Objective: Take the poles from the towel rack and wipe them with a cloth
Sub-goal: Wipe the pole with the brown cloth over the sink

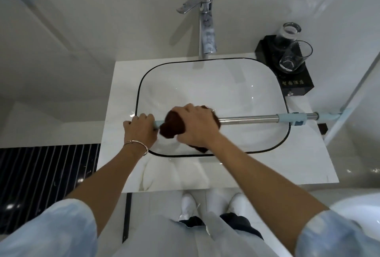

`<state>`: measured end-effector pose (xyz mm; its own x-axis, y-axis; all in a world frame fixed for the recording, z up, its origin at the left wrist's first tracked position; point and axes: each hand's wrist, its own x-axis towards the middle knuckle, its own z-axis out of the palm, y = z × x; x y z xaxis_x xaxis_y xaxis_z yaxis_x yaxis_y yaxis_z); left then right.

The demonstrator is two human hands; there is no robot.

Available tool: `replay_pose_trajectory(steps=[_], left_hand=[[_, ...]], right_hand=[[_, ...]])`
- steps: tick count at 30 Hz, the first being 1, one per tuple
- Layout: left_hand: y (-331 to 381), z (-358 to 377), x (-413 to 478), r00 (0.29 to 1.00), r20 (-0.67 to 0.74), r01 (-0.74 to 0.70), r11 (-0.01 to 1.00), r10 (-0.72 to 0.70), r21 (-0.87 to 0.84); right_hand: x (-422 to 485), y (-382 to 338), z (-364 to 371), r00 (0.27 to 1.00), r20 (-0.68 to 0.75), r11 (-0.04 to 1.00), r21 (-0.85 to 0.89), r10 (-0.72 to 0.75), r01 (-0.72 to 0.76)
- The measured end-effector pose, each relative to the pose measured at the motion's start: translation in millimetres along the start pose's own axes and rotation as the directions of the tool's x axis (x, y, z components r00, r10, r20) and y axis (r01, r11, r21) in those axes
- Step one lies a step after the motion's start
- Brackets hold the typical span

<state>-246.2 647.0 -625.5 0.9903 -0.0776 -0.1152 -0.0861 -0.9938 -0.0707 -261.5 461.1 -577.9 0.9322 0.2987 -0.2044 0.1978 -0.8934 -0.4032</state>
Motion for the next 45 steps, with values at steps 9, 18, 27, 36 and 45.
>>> replay_pose_trajectory(steps=[9,18,27,36,45], left_hand=[[-9,4,1,0.997,-0.039,-0.069,0.998,0.069,-0.008],[-1,-4,-4,0.998,0.055,-0.009,1.000,0.008,0.022],[7,-31,-9,0.929,0.368,-0.025,0.992,-0.024,0.127],[17,-40,-16,0.948,0.294,-0.151,0.986,0.122,0.077],[17,-36,-8,0.944,0.302,-0.165,0.984,0.136,0.071]], right_hand=[[-20,32,-7,0.999,-0.045,0.999,-0.037,-0.010,0.009],[-104,174,-59,0.919,-0.203,0.923,-0.122,0.337,-0.365],[-100,170,-56,0.920,-0.189,0.914,-0.158,0.342,-0.373],[-102,163,-64,0.932,-0.113,0.920,-0.155,0.344,-0.359],[-97,153,-61,0.922,-0.123,0.914,-0.136,0.367,-0.382]])
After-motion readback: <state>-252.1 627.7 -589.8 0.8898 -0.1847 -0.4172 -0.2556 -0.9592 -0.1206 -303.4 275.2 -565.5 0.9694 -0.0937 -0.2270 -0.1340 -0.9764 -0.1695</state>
